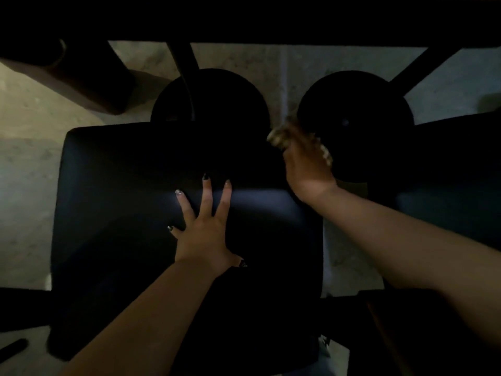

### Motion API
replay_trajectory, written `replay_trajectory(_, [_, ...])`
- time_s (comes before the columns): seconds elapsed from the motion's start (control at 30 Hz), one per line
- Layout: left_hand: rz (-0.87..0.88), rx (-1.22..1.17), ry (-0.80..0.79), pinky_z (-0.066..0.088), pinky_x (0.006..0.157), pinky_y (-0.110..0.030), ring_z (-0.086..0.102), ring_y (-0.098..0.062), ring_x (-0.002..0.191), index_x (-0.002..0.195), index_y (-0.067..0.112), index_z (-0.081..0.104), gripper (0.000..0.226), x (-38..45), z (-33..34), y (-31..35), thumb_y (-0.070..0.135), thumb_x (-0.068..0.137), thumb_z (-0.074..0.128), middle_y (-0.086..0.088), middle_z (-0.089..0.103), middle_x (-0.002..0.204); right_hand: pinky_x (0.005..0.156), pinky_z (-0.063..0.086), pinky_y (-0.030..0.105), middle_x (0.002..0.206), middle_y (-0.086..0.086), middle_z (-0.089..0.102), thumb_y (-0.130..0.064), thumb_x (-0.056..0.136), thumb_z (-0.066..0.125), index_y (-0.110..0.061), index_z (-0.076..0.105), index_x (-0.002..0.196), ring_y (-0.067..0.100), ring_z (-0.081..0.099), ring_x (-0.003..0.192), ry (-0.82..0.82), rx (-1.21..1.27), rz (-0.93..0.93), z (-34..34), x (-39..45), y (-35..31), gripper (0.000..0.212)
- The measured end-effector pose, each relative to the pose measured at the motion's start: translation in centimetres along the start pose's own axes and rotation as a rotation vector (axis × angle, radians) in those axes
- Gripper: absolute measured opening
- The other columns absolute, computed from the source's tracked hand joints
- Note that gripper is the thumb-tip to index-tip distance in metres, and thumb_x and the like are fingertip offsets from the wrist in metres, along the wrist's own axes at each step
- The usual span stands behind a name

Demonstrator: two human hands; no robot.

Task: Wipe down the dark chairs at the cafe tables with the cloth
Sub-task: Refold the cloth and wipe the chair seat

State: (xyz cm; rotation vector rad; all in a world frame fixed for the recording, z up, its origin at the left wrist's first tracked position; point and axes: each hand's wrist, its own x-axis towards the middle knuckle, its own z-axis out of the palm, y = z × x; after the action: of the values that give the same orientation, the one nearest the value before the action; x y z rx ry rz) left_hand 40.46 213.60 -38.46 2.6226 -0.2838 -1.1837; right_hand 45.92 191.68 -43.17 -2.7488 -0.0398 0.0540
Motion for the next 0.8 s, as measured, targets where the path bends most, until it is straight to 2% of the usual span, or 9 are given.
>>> replay_trajectory(0.1, [-0.046,-0.078,0.078,0.017,0.113,-0.065,-0.028,-0.034,0.143,0.149,0.026,-0.027,0.145,-0.6,0.8,-0.5,0.054,0.061,0.084,0.008,-0.042,0.151,0.112,0.031,0.04,0.137,0.021,0.051,-0.008,0.092,0.045,-0.001,0.053,0.132,0.034,0.048,0.128,-0.182,-0.087,-0.582,1.2,-4.0,-2.0,0.041])
replay_trajectory(0.2, [-0.107,-0.215,0.17,0.018,0.119,-0.053,-0.015,-0.031,0.148,0.15,0.018,-0.024,0.141,-1.3,1.3,-1.7,0.048,0.065,0.085,0.003,-0.048,0.146,0.109,0.033,0.031,0.133,0.018,0.056,-0.013,0.1,0.03,-0.002,0.06,0.125,0.028,0.05,0.127,-0.355,-0.244,-1.056,-0.6,-6.0,-1.6,0.041])
replay_trajectory(0.27, [-0.132,-0.225,0.178,0.013,0.119,-0.056,-0.024,-0.034,0.145,0.15,0.019,-0.025,0.14,-1.2,0.9,-2.8,0.047,0.066,0.084,0.002,-0.05,0.143,0.113,0.026,0.032,0.134,0.026,0.051,-0.015,0.102,0.032,0.004,0.055,0.128,0.032,0.044,0.13,-0.418,-0.131,-0.907,-2.1,-2.9,-1.7,0.04])
replay_trajectory(0.33, [-0.198,-0.179,0.17,0.012,0.112,-0.065,-0.031,-0.037,0.141,0.148,0.024,-0.026,0.145,-0.8,-0.1,-4.2,0.051,0.06,0.086,0.005,-0.051,0.141,0.111,0.025,0.051,0.14,0.026,0.046,-0.011,0.095,0.043,0.002,0.051,0.133,0.036,0.038,0.134,-0.213,-0.128,-0.534,-3.0,1.6,-2.6,0.041])
replay_trajectory(0.37, [-0.25,-0.155,0.173,0.014,0.108,-0.069,-0.031,-0.038,0.141,0.147,0.027,-0.025,0.147,-0.6,-0.5,-5.0,0.054,0.057,0.086,0.007,-0.05,0.14,0.111,0.021,0.059,0.144,0.021,0.043,-0.012,0.093,0.042,-0.002,0.049,0.136,0.036,0.033,0.137,-0.129,-0.147,-0.467,-3.0,3.2,-3.1,0.045])
replay_trajectory(0.5, [-0.421,-0.155,0.16,0.015,0.107,-0.072,-0.028,-0.043,0.141,0.148,0.027,-0.025,0.153,-0.6,-1.3,-9.0,0.069,0.046,0.082,0.001,-0.041,0.149,0.117,0.001,0.05,0.157,0.003,0.023,-0.038,0.098,0.042,-0.016,0.04,0.144,0.025,0.007,0.148,-0.441,-0.178,-0.597,-0.9,2.0,-5.6,0.052])
replay_trajectory(0.63, [-0.394,-0.175,0.141,0.013,0.11,-0.071,-0.028,-0.045,0.14,0.146,0.024,-0.029,0.154,-0.9,-0.8,-10.9,0.081,0.044,0.071,-0.001,-0.035,0.154,0.112,0.026,0.049,0.144,0.017,0.042,-0.03,0.087,0.061,-0.006,0.065,0.118,0.037,0.028,0.138,-0.313,-0.072,-0.521,-1.0,1.3,-7.2,0.039])
replay_trajectory(0.73, [-0.393,-0.185,0.164,0.018,0.103,-0.077,-0.029,-0.043,0.141,0.146,0.026,-0.029,0.153,-0.9,-0.6,-10.4,0.08,0.045,0.073,0.003,-0.036,0.153,0.094,0.04,0.048,0.138,0.019,0.034,-0.05,0.078,0.06,-0.018,0.044,0.134,0.041,0.038,0.118,-0.248,-0.312,-0.38,-1.6,1.9,-7.0,0.066])
replay_trajectory(0.8, [-0.407,-0.193,0.157,0.02,0.1,-0.078,-0.029,-0.041,0.141,0.146,0.027,-0.029,0.153,-1.0,-0.8,-10.3,0.079,0.046,0.074,0.005,-0.039,0.152,0.087,0.042,0.046,0.136,0.019,0.031,-0.053,0.084,0.051,-0.021,0.032,0.141,0.042,0.042,0.113,-0.304,-0.395,-0.281,-1.2,1.5,-7.1,0.068])
